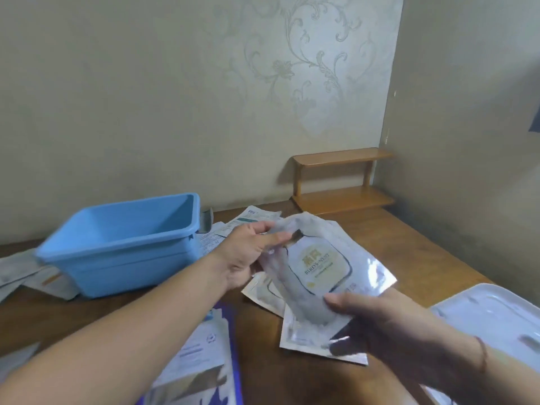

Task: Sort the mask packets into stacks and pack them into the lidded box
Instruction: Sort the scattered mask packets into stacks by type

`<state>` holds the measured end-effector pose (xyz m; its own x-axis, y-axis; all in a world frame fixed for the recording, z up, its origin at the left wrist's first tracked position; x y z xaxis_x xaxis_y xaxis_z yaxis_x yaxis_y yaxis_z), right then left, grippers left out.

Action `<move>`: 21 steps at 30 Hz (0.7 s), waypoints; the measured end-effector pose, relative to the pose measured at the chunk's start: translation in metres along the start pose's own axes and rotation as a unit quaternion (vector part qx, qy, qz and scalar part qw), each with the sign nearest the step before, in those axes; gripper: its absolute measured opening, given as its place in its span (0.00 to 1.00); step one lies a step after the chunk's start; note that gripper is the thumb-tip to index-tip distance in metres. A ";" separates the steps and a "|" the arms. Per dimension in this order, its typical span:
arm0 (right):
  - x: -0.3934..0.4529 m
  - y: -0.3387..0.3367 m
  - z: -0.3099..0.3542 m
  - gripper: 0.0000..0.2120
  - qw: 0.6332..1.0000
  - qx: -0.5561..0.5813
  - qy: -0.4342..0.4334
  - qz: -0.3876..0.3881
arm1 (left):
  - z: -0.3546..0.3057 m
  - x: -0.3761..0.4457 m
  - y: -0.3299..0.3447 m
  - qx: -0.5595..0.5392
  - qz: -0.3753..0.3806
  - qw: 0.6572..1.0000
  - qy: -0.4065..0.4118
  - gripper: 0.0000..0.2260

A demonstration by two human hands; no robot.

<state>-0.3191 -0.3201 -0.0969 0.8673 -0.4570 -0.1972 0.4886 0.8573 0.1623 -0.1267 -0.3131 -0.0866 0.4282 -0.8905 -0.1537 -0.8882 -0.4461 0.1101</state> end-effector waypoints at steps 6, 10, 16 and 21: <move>-0.026 0.053 -0.005 0.14 0.997 0.071 0.022 -0.023 | -0.012 -0.023 -0.018 0.090 0.056 0.994 -0.003 0.14; -0.032 0.083 -0.015 0.23 0.993 0.085 0.009 -0.080 | -0.033 -0.055 -0.050 0.150 0.029 0.988 0.031 0.12; -0.036 0.158 -0.028 0.20 0.999 0.027 -0.013 -0.020 | -0.048 -0.123 -0.138 0.245 0.041 0.968 0.046 0.09; -0.011 0.248 -0.019 0.20 0.989 -0.088 -0.113 0.041 | -0.043 -0.183 -0.239 0.260 -0.041 0.964 0.041 0.07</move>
<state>-0.2094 -0.0980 -0.0724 0.9118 -0.4092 0.0344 0.4096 0.9123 -0.0057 0.0148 -0.0476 -0.0431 0.4926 -0.8681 -0.0603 -0.8057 -0.4288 -0.4087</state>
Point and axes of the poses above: each hand's wrist, its own x-axis towards the middle knuckle, its own y-axis out of the palm, z = x × y, the point moved 8 cm from there along x, towards the middle knuckle
